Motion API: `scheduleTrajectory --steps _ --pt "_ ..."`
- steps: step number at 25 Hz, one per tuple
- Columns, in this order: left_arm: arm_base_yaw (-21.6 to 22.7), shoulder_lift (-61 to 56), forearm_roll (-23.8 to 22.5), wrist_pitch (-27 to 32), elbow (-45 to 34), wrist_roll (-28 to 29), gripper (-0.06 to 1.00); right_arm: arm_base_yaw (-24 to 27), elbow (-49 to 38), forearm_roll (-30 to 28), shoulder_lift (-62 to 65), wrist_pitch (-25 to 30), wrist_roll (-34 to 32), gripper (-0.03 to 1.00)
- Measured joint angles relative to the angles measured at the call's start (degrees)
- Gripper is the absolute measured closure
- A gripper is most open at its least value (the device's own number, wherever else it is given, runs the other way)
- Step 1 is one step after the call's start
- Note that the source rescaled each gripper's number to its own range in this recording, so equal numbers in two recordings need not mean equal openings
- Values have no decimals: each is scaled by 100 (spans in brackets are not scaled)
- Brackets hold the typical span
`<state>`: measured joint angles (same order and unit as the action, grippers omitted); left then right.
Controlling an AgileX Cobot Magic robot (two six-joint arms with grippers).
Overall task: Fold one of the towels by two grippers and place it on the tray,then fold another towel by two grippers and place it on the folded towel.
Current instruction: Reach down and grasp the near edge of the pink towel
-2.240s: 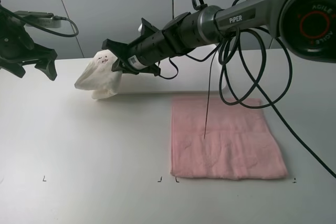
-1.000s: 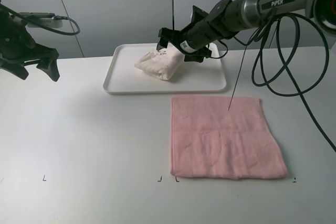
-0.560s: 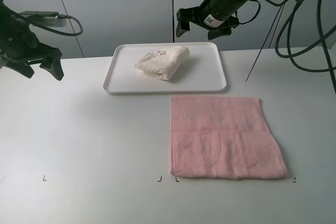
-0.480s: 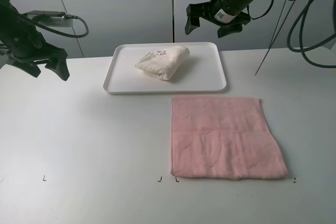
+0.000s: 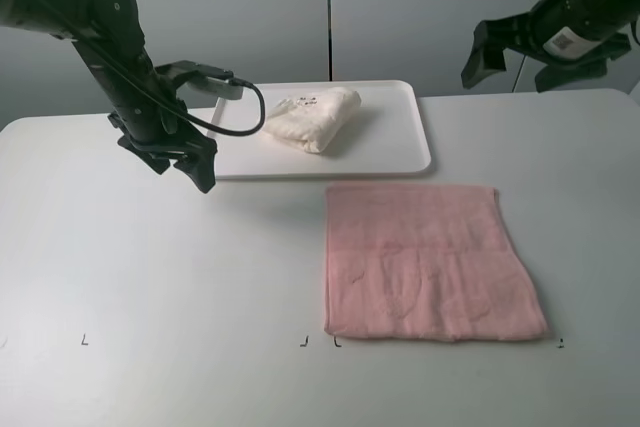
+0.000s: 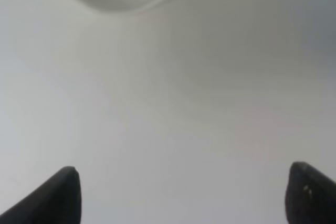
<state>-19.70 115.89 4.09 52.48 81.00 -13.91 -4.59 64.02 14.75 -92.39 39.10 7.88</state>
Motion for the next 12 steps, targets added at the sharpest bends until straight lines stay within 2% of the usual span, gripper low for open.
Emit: scheduleTrajectory --steps 6,12 --pt "-820 70 10 -40 87 -328 -5 231 -1219 -60 1268 -47 362 -3" --pt "-1356 83 26 -20 87 -949 -5 231 -1511 5 1738 432 1120 -3"
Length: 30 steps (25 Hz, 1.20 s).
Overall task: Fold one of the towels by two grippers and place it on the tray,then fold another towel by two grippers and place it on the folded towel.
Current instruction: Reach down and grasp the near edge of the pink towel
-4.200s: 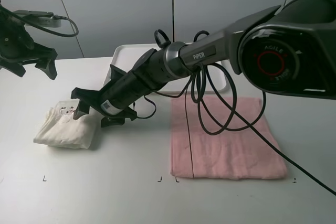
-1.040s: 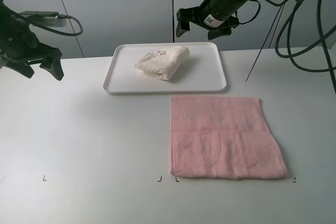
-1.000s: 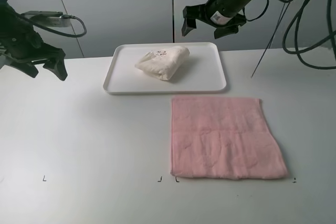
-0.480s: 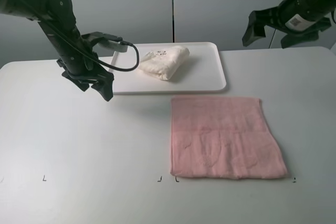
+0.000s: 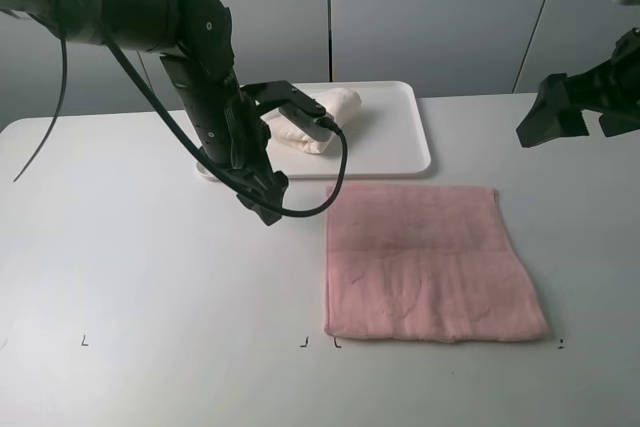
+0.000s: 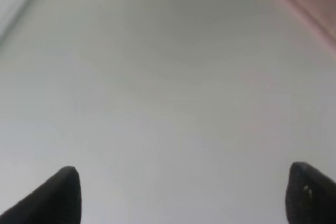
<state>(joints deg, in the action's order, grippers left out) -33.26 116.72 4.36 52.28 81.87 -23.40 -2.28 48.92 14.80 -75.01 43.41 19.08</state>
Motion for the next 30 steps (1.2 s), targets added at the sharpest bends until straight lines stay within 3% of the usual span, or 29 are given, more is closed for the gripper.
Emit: scheduleTrajectory --steps 9,13,16,19,23,26,30 --pt "-920 0 -189 -53 0 -458 -5 0 -9 295 62 586 2187 -3" --pt "-1372 0 -310 -102 0 -631 -5 0 -21 184 62 1188 3937 -3" --pt "-1538 0 -436 -102 0 -668 -5 -11 -51 226 62 1341 4790 -3" --pt "-1551 0 -436 -92 0 -834 -5 -281 -183 116 65 1368 5323 -3" --pt "-1551 0 -436 -103 0 -937 -5 -757 -488 -611 74 1368 5668 -3" --pt "-1551 0 -436 -189 0 -950 -5 -838 -701 -960 74 1317 5720 -3" --pt "-1551 0 -436 -235 0 -964 -5 -847 -1102 -984 77 1008 6023 -3"
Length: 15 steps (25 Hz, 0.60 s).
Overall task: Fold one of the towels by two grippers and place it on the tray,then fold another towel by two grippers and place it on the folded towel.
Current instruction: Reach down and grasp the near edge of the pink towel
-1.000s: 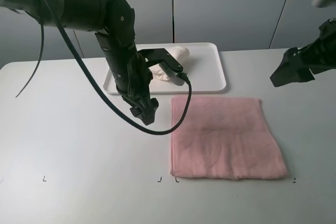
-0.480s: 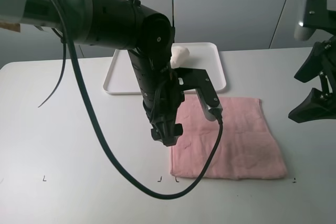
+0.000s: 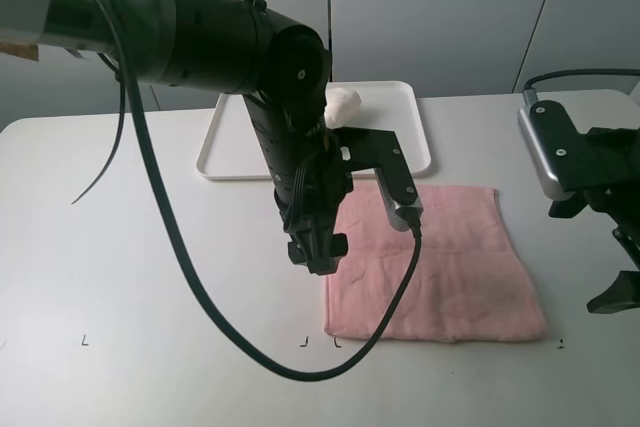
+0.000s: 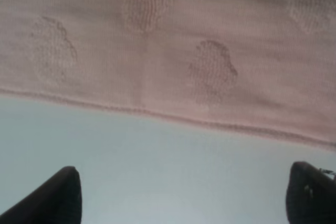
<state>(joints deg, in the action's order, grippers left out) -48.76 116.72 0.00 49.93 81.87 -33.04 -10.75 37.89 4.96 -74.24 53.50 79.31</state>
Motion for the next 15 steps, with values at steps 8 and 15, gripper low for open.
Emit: scheduleTrajectory --steps 8,15 --pt "-10 211 82 -4 0 -34 -5 -3 -658 -60 10 -483 415 -3" --pt "-377 488 316 55 0 -108 -5 -3 -720 -103 -37 -768 486 -3"
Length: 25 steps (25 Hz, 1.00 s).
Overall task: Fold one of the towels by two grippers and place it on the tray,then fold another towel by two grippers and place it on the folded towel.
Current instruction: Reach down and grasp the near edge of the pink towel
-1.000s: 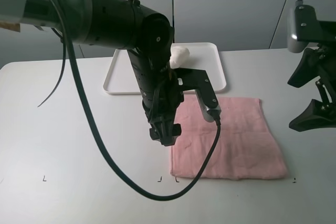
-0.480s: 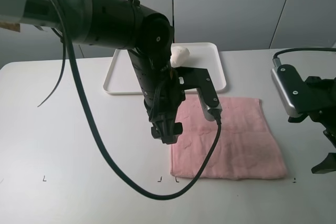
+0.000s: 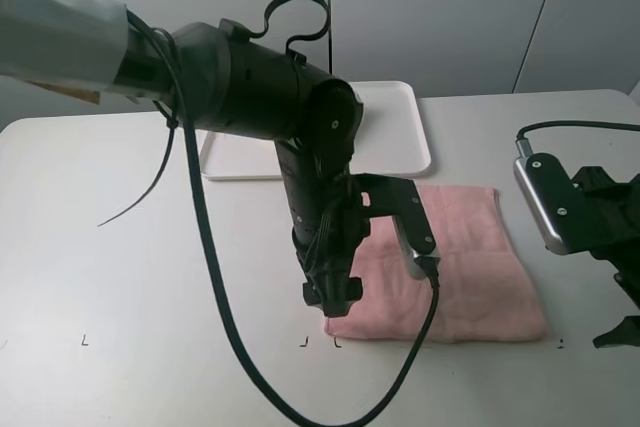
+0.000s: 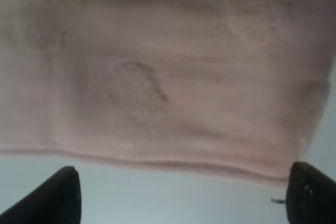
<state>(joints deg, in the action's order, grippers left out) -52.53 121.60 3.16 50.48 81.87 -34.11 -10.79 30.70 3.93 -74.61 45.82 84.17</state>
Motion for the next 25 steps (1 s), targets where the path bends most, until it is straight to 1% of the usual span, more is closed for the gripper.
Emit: scheduleTrajectory --steps 4,7,10,12,14,17,25 --pt "-202 35 38 206 0 32 -5 0 0 0 -84 0 40 -3" --pt "-215 44 115 376 0 142 -5 0 0 0 -84 -10 155 -3" --pt "-249 44 137 375 -120 215 -5 0 0 0 -84 -22 196 -3" --pt "-353 44 100 231 -349 233 -5 0 0 0 -84 -22 196 -3" --pt "-548 44 -16 35 -564 254 -5 0 0 0 -84 -34 207 -3" --pt "-795 44 -316 -156 -757 468 -5 0 0 0 -84 -44 231 -3" --pt "-849 44 -680 -292 -800 916 -6 0 -5 111 -326 -44 242 -3"
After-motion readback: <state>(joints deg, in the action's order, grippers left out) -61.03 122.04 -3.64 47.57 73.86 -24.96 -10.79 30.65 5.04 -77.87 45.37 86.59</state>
